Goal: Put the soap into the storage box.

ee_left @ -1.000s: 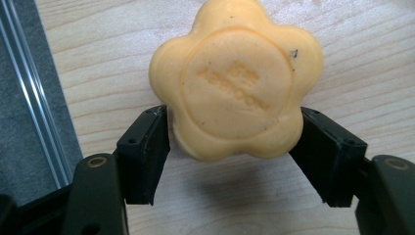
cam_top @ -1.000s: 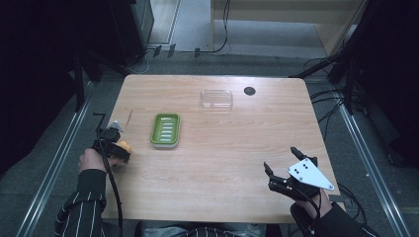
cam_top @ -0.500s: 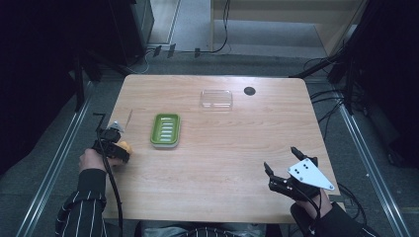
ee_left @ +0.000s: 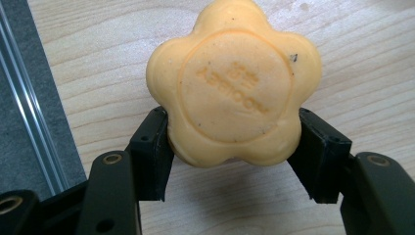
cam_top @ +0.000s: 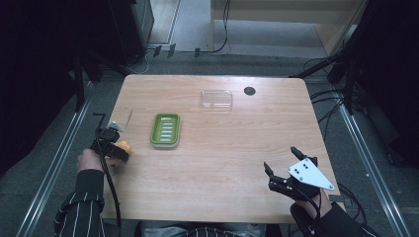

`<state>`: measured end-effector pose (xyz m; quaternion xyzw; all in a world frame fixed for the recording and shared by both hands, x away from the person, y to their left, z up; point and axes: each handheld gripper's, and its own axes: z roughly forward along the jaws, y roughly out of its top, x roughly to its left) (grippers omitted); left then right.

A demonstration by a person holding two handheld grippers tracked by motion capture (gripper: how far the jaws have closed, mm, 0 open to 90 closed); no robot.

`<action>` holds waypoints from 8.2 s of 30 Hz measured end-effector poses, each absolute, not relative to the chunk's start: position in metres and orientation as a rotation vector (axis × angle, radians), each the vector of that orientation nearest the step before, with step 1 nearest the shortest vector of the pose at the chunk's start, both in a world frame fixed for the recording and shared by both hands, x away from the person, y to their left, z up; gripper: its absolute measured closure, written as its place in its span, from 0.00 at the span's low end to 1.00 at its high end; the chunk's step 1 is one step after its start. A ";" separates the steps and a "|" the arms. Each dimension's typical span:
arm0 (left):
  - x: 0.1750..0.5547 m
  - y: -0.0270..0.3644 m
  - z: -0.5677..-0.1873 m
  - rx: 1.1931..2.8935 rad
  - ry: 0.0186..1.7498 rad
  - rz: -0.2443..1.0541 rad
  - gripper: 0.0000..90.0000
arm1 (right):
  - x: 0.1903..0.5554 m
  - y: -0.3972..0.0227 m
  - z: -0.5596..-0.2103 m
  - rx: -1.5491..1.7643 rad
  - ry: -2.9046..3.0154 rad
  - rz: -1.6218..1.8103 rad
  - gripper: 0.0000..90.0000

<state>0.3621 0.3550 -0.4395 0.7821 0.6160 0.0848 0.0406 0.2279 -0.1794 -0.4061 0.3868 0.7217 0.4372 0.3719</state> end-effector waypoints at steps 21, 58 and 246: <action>0.361 0.347 -0.428 2.375 1.819 0.288 0.44 | 0.228 -0.179 -0.406 0.995 1.849 1.120 0.15; 0.380 0.326 -0.410 2.386 1.705 0.350 0.44 | 0.228 -0.179 -0.406 0.992 1.855 1.120 0.15; 0.427 0.224 -0.420 2.567 1.512 0.440 0.14 | 0.225 -0.182 -0.406 0.997 1.850 1.109 0.15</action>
